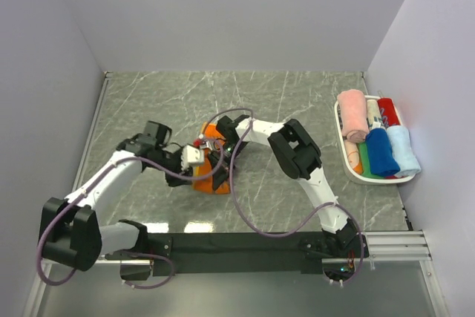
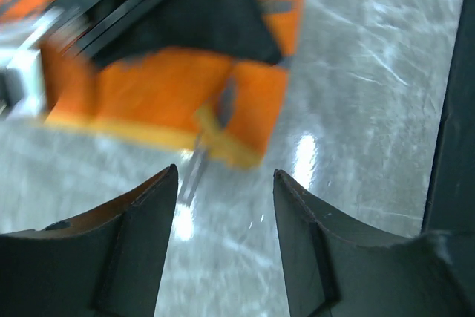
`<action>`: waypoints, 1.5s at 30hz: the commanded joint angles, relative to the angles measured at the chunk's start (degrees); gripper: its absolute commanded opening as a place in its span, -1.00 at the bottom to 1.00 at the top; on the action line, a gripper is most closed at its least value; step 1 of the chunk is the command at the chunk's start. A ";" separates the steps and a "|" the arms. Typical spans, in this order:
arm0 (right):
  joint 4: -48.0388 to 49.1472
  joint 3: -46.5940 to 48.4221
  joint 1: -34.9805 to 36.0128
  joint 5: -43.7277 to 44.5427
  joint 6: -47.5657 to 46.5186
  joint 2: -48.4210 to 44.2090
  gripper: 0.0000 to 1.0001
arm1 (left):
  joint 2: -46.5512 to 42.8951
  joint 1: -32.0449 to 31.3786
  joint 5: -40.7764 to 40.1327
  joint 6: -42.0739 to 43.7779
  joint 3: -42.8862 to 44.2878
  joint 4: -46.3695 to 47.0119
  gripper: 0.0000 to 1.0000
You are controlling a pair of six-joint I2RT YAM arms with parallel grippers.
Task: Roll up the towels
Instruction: Roll the towel
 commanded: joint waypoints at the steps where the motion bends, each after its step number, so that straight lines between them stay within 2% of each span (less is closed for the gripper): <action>1: 0.60 1.09 0.08 5.22 -0.76 4.27 -1.00 | -1.97 -7.68 -6.11 3.15 -2.75 7.79 0.18; 6: -2.83 4.16 -1.32 3.55 -1.64 9.37 -1.00 | 0.57 -19.02 -12.52 3.32 -4.69 13.25 0.14; 12: -1.52 4.07 -2.73 2.76 -0.06 9.02 -1.00 | 4.88 -23.78 -14.38 2.44 -5.03 14.74 0.08; 16: -1.69 4.95 -3.08 2.14 0.64 8.67 -0.96 | 9.09 -24.75 -18.58 -0.97 -6.27 18.51 0.01; 22: -0.29 2.59 -3.87 1.79 1.96 5.87 -0.70 | 13.68 -24.67 -21.59 -2.04 -7.32 16.42 -0.33; 24: -0.02 2.05 -4.66 2.84 2.05 4.63 -0.53 | 13.50 -24.67 -21.50 -1.78 -8.55 15.01 -0.45; 26: 0.42 1.18 -5.10 4.42 2.13 2.00 -0.32 | 13.59 -24.67 -20.98 -1.86 -8.64 13.78 -0.66; 28: 2.00 0.65 -6.42 7.93 3.10 -1.68 -0.22 | 14.03 -24.58 -20.10 -1.78 -8.29 11.76 -0.84; 31: 5.50 -1.54 -9.23 13.03 5.12 -7.73 -0.06 | 15.34 -24.32 -18.16 -1.69 -6.97 9.13 -0.99; 35: 7.97 -3.30 -13.36 20.32 5.04 -14.61 0.11 | 20.68 -21.78 -14.91 -1.07 -2.68 4.30 -0.99; 40: 10.96 -9.44 -20.38 24.55 3.28 -25.48 0.14 | 27.64 -16.68 -9.56 -0.28 4.09 -3.69 -0.99; 45: 17.10 -19.82 -22.68 27.89 1.44 -39.47 0.15 | 38.07 -10.97 -4.81 0.77 16.21 -12.48 -0.95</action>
